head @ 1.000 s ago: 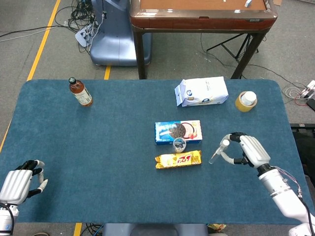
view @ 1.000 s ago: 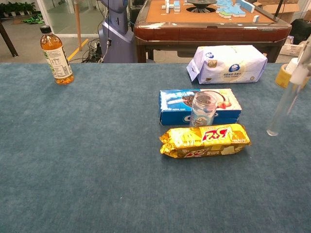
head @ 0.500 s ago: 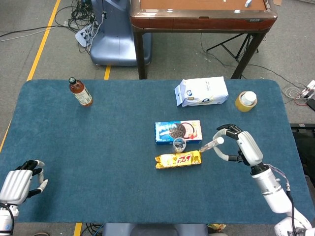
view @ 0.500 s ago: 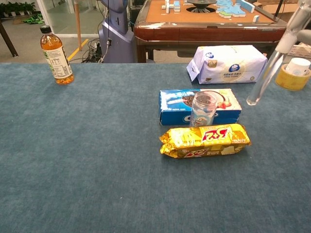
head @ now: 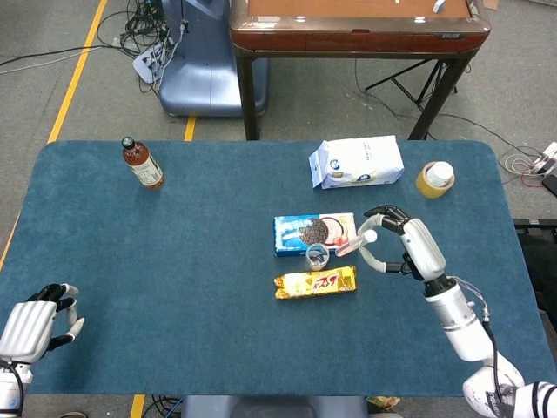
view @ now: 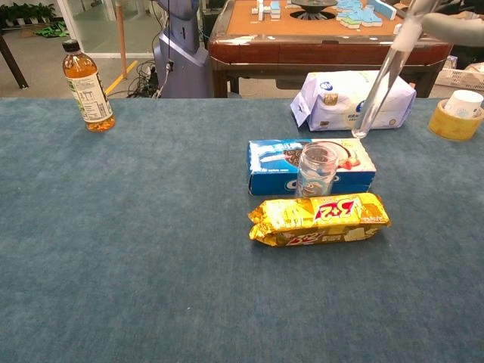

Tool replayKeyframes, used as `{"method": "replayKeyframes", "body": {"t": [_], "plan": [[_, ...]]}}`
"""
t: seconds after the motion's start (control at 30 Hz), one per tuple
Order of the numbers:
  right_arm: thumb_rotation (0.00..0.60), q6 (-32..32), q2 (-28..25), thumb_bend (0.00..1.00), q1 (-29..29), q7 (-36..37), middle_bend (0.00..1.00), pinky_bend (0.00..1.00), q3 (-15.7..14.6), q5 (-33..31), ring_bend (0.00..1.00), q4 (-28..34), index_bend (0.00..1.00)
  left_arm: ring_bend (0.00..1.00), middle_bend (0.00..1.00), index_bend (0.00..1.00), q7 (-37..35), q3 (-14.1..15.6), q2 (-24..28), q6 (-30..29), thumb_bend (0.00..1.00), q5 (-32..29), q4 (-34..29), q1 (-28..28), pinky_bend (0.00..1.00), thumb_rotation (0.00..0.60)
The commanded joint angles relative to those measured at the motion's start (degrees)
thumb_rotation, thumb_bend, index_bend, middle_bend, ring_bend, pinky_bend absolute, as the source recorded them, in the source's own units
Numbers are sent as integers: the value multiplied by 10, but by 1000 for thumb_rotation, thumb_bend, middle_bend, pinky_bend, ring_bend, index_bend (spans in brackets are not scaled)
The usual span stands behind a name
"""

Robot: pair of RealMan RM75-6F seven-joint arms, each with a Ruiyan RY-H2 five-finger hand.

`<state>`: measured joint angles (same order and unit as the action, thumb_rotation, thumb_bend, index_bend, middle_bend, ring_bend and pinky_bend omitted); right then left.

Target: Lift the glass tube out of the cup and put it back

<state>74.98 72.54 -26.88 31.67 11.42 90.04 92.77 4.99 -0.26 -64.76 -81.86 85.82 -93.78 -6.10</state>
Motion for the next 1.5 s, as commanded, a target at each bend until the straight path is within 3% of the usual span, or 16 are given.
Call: {"method": "replayKeyframes", "body": {"t": [0.03, 0.63, 1.5], "plan": [[600, -12, 11, 582, -11, 2, 526, 219, 7, -13, 287, -9, 618, 250, 352, 374, -1, 0, 0, -1, 332, 0, 0, 1, 409, 600], [600, -48, 82, 581, -63, -1, 526, 219, 21, -35, 287, -56, 618, 250, 352, 374, -14, 1, 8, -16, 332, 9, -4, 8, 410, 600], [600, -84, 143, 581, -70, 26, 512, 219, -10, -60, 290, -142, 618, 251, 352, 374, -23, 0, 11, -24, 332, 15, -3, 12, 410, 600]]}}
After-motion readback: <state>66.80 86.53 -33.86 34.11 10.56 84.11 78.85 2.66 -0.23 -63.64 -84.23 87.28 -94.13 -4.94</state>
